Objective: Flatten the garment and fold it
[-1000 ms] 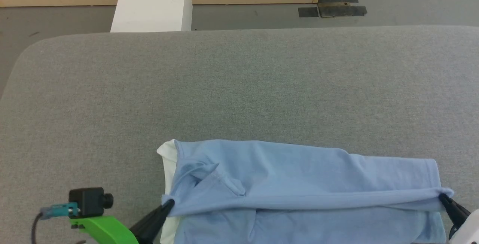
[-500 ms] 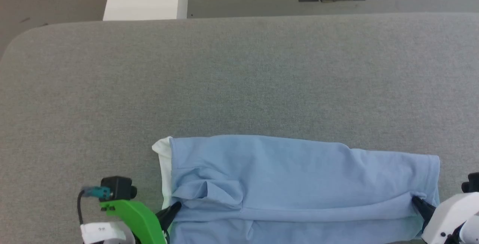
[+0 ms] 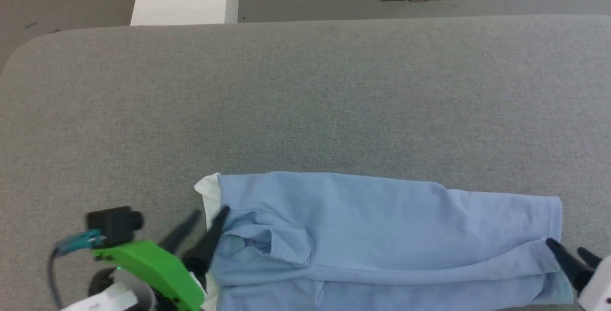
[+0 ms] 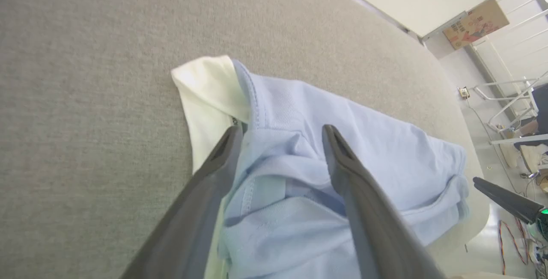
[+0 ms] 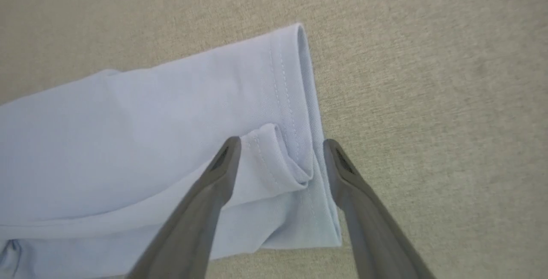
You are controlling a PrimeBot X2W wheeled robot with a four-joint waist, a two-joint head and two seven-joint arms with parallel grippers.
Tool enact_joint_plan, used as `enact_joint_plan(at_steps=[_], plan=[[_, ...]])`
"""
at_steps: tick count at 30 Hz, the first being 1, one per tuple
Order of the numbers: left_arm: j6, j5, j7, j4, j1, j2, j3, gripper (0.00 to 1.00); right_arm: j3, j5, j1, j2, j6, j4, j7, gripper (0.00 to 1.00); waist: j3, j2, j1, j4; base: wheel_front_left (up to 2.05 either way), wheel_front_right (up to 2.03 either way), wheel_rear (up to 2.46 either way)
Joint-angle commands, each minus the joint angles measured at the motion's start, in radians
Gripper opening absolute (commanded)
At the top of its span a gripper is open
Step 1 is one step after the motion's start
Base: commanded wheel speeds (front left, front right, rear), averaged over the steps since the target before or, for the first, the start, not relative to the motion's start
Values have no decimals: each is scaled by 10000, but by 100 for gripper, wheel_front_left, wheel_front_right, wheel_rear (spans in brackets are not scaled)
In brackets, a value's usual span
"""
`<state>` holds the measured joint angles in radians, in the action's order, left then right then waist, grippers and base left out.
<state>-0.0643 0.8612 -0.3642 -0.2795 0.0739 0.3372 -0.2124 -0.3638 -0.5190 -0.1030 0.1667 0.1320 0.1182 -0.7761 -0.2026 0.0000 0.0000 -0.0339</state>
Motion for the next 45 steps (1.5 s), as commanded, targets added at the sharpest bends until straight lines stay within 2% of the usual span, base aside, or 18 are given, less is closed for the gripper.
enact_joint_plan(at_steps=[1,4,7,11,13,16,18,19,27,37,38,39,40,41,45], plan=[[-151,-329,622,-338,180,-111,269,100,-141,-123,-145,-91,-13,478,56,100,101,0,0,62,0,0,0],[-341,-1178,2054,-753,287,-343,659,100,-445,-23,-244,-317,-13,1221,682,100,166,0,0,98,0,0,0],[-534,-2002,3784,-780,322,-825,954,100,-547,413,-243,-522,-13,1594,1623,100,215,0,0,119,0,0,0],[-806,-3497,5698,-211,444,-1023,1041,100,-314,1141,-244,-653,-13,1518,2941,100,296,0,0,112,0,0,0],[-996,-4282,6109,22,474,-1135,1098,100,-215,1433,-294,-703,-13,1279,3482,100,328,0,0,112,0,0,0],[-1168,-5575,6245,80,491,-1246,1149,100,-54,1744,-424,-751,-13,812,3942,100,350,0,0,118,0,0,0],[-1160,-5965,6253,-117,542,-1630,1288,100,-28,1760,-446,-794,-13,499,4150,100,341,0,0,129,0,0,0],[-1003,-6239,6255,-134,692,-1851,1380,100,-2,1817,-463,-761,-13,207,4242,100,307,0,0,143,0,0,0],[-254,-6534,6258,-126,708,-2366,1819,100,-110,1821,-300,-482,-13,-866,3988,100,23,0,0,303,0,0,0],[361,-6761,6259,33,382,-2635,1998,100,496,1240,159,-120,-13,-2204,2736,100,-305,0,0,431,0,0,0],[395,-6778,6259,64,370,-2649,2005,100,530,1197,188,-110,-13,-2284,2603,87,-311,0,0,438,0,0,0],[432,-6803,6259,99,360,-2666,2010,100,451,1155,236,-141,-13,-2383,2459,50,-308,0,0,445,0,0,0],[456,-6815,6259,123,352,-2679,2017,100,351,1174,280,-172,-13,-2447,2354,17,-299,0,0,452,0,0,0],[475,-6813,6259,143,345,-2694,2030,100,304,1234,310,-175,-13,-2480,2239,0,-283,0,0,459,0,0,0],[570,-6805,6259,269,355,-2747,2078,100,-37,1418,418,-171,-13,-2361,1977,0,-182,0,0,499,0,0,0]])
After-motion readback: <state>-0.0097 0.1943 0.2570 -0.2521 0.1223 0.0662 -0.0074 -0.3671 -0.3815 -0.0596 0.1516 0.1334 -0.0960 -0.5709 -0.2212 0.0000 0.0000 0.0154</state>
